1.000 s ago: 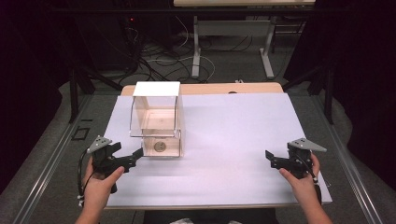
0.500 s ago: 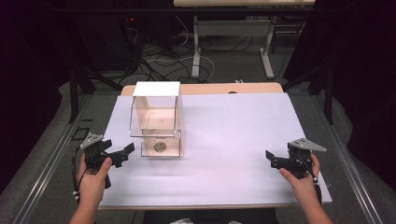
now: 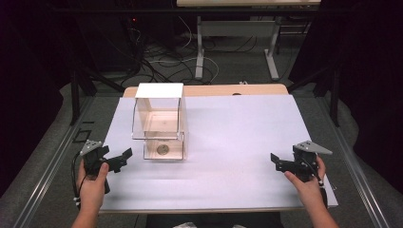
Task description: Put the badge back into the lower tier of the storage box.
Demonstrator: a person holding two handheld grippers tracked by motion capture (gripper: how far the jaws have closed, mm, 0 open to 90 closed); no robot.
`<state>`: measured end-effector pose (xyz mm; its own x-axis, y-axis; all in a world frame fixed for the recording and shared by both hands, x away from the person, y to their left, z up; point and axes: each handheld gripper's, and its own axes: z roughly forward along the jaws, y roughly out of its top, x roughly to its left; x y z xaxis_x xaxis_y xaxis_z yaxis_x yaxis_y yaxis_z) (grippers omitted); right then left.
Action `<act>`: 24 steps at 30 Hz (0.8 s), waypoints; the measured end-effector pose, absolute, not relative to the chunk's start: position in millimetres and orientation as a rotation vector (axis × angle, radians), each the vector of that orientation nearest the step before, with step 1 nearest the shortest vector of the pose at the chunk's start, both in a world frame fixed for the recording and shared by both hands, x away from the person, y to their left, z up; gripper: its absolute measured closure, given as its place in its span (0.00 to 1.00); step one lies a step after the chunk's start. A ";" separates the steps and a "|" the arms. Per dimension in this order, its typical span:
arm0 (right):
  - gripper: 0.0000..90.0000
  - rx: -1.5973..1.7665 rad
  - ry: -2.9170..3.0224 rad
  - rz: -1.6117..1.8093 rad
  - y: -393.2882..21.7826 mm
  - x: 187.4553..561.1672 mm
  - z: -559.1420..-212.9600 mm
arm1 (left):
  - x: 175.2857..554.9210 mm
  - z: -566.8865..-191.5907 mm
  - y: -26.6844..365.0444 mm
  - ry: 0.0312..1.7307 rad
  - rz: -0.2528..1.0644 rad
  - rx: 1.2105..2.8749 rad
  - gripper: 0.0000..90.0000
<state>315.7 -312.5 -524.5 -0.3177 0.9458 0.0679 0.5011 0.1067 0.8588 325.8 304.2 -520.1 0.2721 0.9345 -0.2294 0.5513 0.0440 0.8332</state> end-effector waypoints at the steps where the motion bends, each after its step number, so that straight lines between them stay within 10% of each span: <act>1: 0.07 1.409 1.878 1.139 -312.8 315.9 -524.8 | 325.6 -521.4 304.9 1.400 0.524 1.624 0.01; 24: 0.07 1.441 1.875 1.121 -317.5 319.1 -530.8 | 330.1 -546.1 310.1 1.433 0.514 1.693 0.01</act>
<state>319.1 -317.5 -530.8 -0.2999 0.9505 0.0809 0.5213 0.0923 0.8484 330.1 310.1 -546.1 0.2627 0.9434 -0.2025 0.5998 0.0047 0.8002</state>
